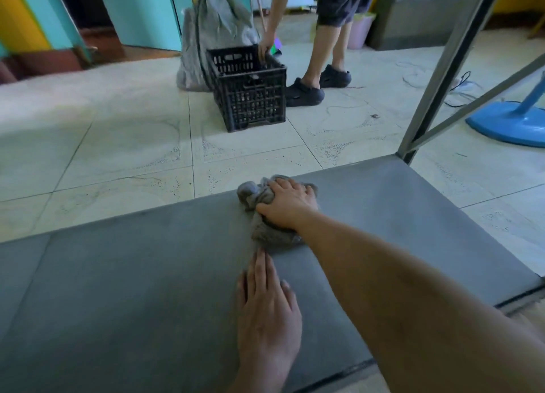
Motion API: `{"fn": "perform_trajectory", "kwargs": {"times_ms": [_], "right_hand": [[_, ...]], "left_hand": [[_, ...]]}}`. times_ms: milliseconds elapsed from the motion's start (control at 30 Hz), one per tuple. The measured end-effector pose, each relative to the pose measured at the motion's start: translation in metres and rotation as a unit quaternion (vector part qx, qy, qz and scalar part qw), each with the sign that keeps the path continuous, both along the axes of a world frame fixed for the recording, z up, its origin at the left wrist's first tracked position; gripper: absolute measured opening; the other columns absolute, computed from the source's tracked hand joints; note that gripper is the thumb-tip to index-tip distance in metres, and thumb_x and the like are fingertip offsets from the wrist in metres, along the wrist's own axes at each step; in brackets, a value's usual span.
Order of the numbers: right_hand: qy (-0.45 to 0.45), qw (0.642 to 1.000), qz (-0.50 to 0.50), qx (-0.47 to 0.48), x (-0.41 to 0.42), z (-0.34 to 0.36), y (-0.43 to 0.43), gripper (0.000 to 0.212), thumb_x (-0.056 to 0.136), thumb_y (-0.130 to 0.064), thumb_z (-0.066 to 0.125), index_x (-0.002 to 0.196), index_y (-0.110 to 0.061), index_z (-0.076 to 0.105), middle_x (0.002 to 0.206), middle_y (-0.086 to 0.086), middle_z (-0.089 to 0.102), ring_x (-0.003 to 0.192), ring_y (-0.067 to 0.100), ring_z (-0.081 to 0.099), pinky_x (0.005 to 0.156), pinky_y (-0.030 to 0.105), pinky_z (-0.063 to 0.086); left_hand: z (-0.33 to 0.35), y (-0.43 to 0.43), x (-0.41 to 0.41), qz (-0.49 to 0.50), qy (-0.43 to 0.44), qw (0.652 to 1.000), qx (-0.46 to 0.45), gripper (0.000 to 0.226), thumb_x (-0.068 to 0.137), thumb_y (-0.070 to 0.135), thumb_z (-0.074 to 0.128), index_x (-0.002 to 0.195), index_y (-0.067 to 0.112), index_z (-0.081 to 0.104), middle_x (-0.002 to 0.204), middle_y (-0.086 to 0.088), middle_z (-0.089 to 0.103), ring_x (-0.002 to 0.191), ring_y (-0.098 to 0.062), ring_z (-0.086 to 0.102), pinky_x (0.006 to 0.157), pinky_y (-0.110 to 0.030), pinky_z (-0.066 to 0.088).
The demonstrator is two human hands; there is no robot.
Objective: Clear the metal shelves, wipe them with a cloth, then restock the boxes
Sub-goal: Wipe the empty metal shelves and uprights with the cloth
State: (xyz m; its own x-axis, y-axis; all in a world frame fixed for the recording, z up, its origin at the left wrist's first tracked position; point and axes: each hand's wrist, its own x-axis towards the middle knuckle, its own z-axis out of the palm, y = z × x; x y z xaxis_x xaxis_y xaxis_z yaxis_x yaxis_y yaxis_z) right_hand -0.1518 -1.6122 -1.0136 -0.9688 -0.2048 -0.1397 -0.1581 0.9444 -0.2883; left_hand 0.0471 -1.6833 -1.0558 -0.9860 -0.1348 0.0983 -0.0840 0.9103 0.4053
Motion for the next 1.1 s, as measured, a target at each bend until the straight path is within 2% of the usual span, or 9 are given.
{"fn": "perform_trajectory", "kwargs": {"times_ms": [267,400,533,733,767,833,900,1000,1100], "right_hand": [[0.001,1.000,0.022,0.009,0.021,0.001,0.009,0.081,0.091,-0.062,0.043,0.161,-0.028,0.019,0.168,-0.001,0.019,0.154,0.024,0.014,0.124,0.051,0.011],[-0.016,0.999,0.036,0.003,0.080,0.001,0.031,0.076,0.092,-0.062,0.044,0.159,-0.033,0.022,0.168,-0.005,0.017,0.155,0.020,0.010,0.125,0.050,0.009],[-0.047,0.997,0.054,-0.002,0.148,0.009,0.063,0.080,0.086,-0.062,0.045,0.158,-0.036,0.022,0.169,-0.012,0.012,0.156,0.013,0.000,0.126,0.048,0.004],[-0.066,0.990,0.121,0.028,0.209,0.017,0.118,0.098,0.068,-0.070,0.020,0.160,-0.038,0.014,0.169,-0.016,0.003,0.155,0.009,-0.007,0.127,0.043,0.000],[-0.061,0.991,0.118,0.033,0.205,0.018,0.134,0.096,0.069,-0.069,0.020,0.160,-0.039,0.014,0.169,-0.016,0.003,0.155,0.009,-0.007,0.127,0.043,0.001],[-0.058,0.994,0.082,0.046,0.199,0.015,0.168,0.088,0.078,-0.067,0.026,0.160,-0.040,0.011,0.169,-0.017,0.000,0.155,0.008,-0.009,0.127,0.044,0.002],[-0.064,0.995,0.049,0.062,0.197,0.010,0.189,0.079,0.090,-0.060,0.038,0.161,-0.041,0.007,0.169,-0.019,-0.004,0.155,0.008,-0.012,0.127,0.045,0.000],[-0.062,0.996,0.035,0.055,0.197,0.005,0.187,0.078,0.093,-0.059,0.041,0.161,-0.041,0.007,0.168,-0.019,-0.005,0.155,0.009,-0.013,0.126,0.043,-0.006],[-0.048,0.997,0.048,0.045,0.194,0.005,0.188,0.087,0.080,-0.069,0.028,0.160,-0.042,0.009,0.168,-0.019,-0.002,0.155,0.008,-0.012,0.127,0.042,-0.005]], "left_hand": [[0.010,-0.006,-0.001,-0.007,-0.042,0.999,0.007,0.059,0.103,0.029,0.010,0.160,0.012,0.012,0.168,-0.002,0.010,0.154,-0.015,0.008,0.126,-0.033,-0.001],[0.010,-0.010,0.001,-0.030,-0.067,0.996,-0.057,0.068,0.092,0.027,0.018,0.156,0.011,0.029,0.164,-0.008,0.027,0.152,-0.020,0.020,0.124,-0.042,0.016],[0.010,-0.013,0.003,-0.046,-0.076,0.996,-0.023,0.069,0.086,0.032,0.024,0.148,0.010,0.046,0.151,-0.015,0.047,0.140,-0.032,0.042,0.116,-0.048,0.031],[0.024,0.004,0.004,-0.109,-0.029,0.987,-0.110,0.055,0.083,0.031,0.041,0.123,0.008,0.071,0.138,-0.013,0.061,0.128,-0.026,0.041,0.102,-0.048,0.049],[0.031,0.010,0.002,-0.119,-0.050,0.985,-0.114,0.055,0.087,0.028,0.040,0.132,0.009,0.065,0.148,-0.011,0.053,0.136,-0.026,0.037,0.108,-0.048,0.043],[0.036,0.031,-0.006,-0.140,-0.081,0.984,-0.081,0.057,0.098,0.022,0.035,0.154,0.012,0.037,0.167,-0.006,0.019,0.153,-0.024,0.015,0.124,-0.044,0.017],[0.035,0.052,-0.016,-0.128,-0.090,0.987,-0.044,0.060,0.103,0.026,0.032,0.160,0.016,0.017,0.170,-0.001,-0.002,0.156,-0.020,0.000,0.126,-0.039,0.004],[0.019,0.068,-0.023,-0.104,-0.079,0.990,-0.053,0.067,0.097,0.031,0.014,0.162,0.017,0.007,0.169,0.001,-0.008,0.156,-0.019,-0.007,0.125,-0.040,0.001],[0.017,0.070,-0.021,-0.102,-0.087,0.989,-0.068,0.080,0.086,0.039,-0.005,0.161,0.017,0.006,0.169,0.001,-0.006,0.155,-0.017,-0.010,0.125,-0.041,-0.001]]}}
